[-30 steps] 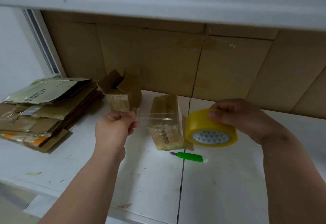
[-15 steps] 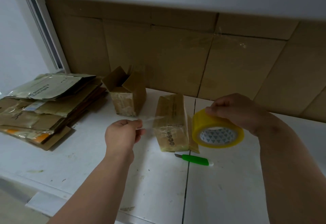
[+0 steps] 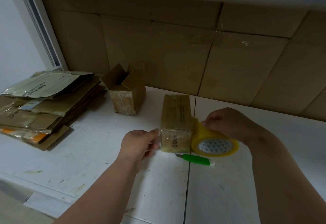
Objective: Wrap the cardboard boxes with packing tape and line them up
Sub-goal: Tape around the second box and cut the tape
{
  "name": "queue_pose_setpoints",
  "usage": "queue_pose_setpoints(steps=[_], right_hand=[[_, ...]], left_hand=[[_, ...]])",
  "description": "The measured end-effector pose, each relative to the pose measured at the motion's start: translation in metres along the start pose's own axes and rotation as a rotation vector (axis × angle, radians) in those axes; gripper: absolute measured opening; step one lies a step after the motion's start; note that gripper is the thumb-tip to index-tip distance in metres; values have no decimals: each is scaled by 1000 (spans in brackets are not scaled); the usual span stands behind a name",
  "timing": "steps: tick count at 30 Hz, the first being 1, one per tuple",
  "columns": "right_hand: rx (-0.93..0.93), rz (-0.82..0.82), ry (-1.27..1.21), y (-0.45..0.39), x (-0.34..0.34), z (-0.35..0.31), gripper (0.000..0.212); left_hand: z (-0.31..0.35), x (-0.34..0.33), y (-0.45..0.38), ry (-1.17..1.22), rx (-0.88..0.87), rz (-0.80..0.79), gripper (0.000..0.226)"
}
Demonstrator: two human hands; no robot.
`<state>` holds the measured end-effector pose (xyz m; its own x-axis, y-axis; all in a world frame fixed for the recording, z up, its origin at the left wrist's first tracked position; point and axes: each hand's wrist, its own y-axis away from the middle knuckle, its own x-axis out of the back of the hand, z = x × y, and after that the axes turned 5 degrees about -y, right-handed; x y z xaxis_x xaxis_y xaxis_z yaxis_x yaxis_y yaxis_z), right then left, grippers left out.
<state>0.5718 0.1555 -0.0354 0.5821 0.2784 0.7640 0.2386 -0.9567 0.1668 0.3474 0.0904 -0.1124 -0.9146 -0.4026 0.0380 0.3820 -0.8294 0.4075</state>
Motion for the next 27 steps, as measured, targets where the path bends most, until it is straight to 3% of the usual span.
queue_pose_setpoints(steps=[6, 10, 14, 18, 21, 27], right_hand=[[-19, 19, -6, 6, -5, 10, 18], [-12, 34, -63, 10, -13, 16, 23], [-40, 56, -80, 12, -16, 19, 21], [7, 92, 124, 15, -17, 15, 15], [59, 151, 258, 17, -21, 6, 29], [55, 166, 451, 22, -37, -4, 34]], left_hand=[[0, -7, 1, -131, -63, -21, 28], [0, -8, 1, -230, -245, 34, 15], [9, -11, 0, -371, -398, -42, 27], [11, -5, 0, -531, -526, -92, 27], [11, 1, -3, -628, -639, -120, 24], [18, 6, -6, -845, -774, -144, 37]])
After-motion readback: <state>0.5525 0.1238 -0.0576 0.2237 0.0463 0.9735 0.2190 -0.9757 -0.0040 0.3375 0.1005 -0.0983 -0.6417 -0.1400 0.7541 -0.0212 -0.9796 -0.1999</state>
